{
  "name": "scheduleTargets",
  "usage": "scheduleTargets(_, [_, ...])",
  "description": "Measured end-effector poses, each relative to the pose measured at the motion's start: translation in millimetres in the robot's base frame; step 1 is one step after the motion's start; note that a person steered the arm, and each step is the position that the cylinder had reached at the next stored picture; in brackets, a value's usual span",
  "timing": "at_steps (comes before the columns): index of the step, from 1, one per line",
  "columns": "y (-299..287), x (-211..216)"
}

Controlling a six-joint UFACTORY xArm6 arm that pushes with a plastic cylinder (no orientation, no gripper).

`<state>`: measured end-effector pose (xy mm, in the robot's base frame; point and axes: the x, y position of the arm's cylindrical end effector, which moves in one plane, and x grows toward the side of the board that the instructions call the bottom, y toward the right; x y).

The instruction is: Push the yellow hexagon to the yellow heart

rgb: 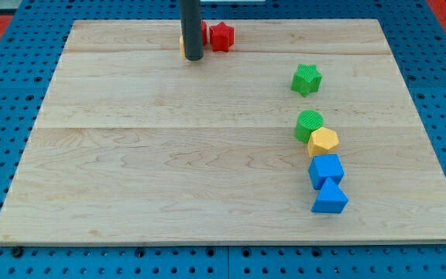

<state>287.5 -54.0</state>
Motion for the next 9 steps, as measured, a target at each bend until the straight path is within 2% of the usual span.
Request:
scheduleTargets(1, [7.1, 47.9])
scheduleTargets(2, [87.1, 108.9])
scheduleTargets(3, [176.1, 139.8])
scheduleTargets(4, [265.8, 136.2])
scheduleTargets(5, [304.2, 184.3])
scheduleTargets(6, [297.1, 224.8])
scheduleTargets(7, [256.9, 240.6])
scheduleTargets(9, [211.6, 234.1])
